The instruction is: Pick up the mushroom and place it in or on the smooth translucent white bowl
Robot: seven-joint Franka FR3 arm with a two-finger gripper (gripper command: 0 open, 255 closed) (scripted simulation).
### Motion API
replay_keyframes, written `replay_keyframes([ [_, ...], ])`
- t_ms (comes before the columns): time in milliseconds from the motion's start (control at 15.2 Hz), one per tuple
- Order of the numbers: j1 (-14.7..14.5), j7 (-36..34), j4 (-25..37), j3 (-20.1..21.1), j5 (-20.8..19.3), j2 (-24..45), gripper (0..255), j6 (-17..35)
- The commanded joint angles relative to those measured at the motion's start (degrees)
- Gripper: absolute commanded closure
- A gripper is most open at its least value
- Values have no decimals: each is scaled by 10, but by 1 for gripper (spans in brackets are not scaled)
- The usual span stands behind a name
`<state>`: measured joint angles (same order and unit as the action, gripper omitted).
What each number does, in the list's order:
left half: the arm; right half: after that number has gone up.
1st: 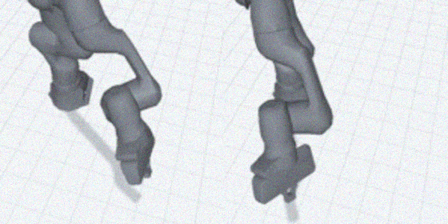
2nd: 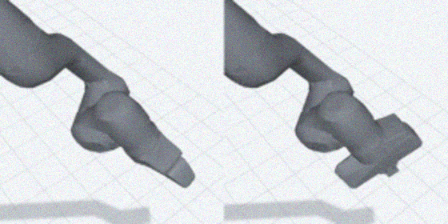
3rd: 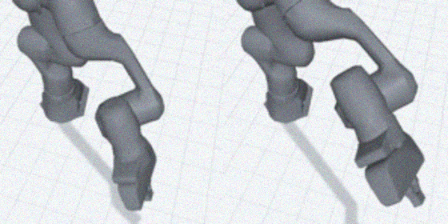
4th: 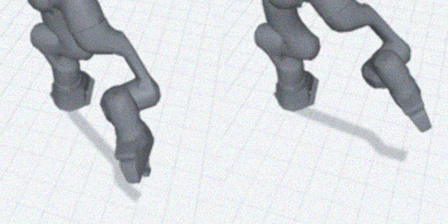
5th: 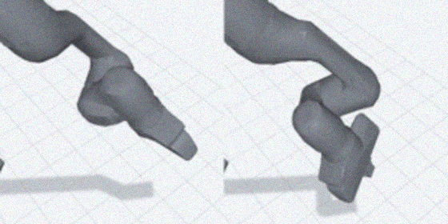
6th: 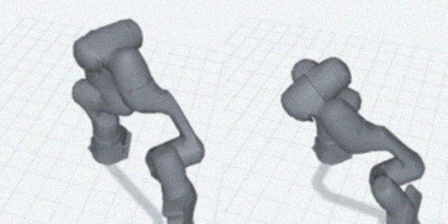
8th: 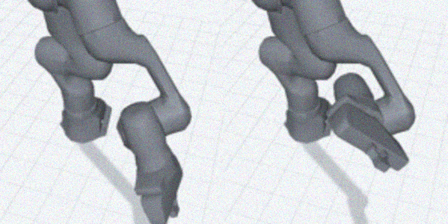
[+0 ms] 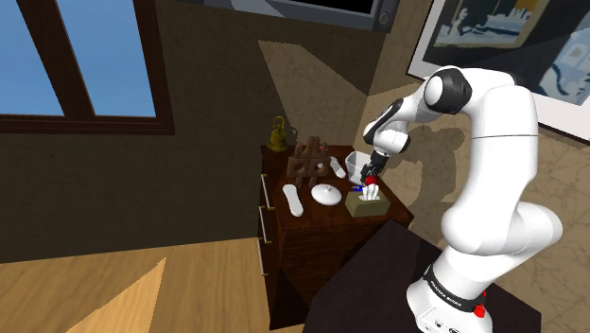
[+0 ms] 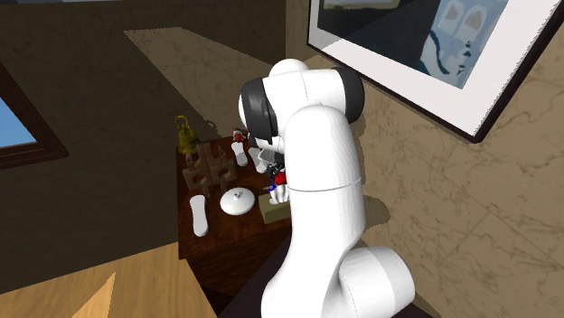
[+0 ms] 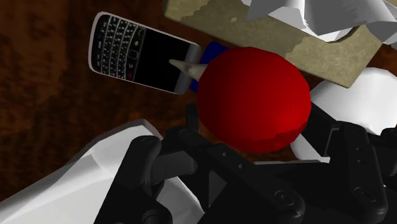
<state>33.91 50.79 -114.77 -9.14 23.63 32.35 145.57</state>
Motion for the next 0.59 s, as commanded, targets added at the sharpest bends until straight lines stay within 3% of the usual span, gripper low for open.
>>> replay_keyframes([
  [0, 0, 0, 0, 0, 0, 0, 255, 0],
  [528, -9, -18, -7, -14, -19, -44, 255, -35],
])
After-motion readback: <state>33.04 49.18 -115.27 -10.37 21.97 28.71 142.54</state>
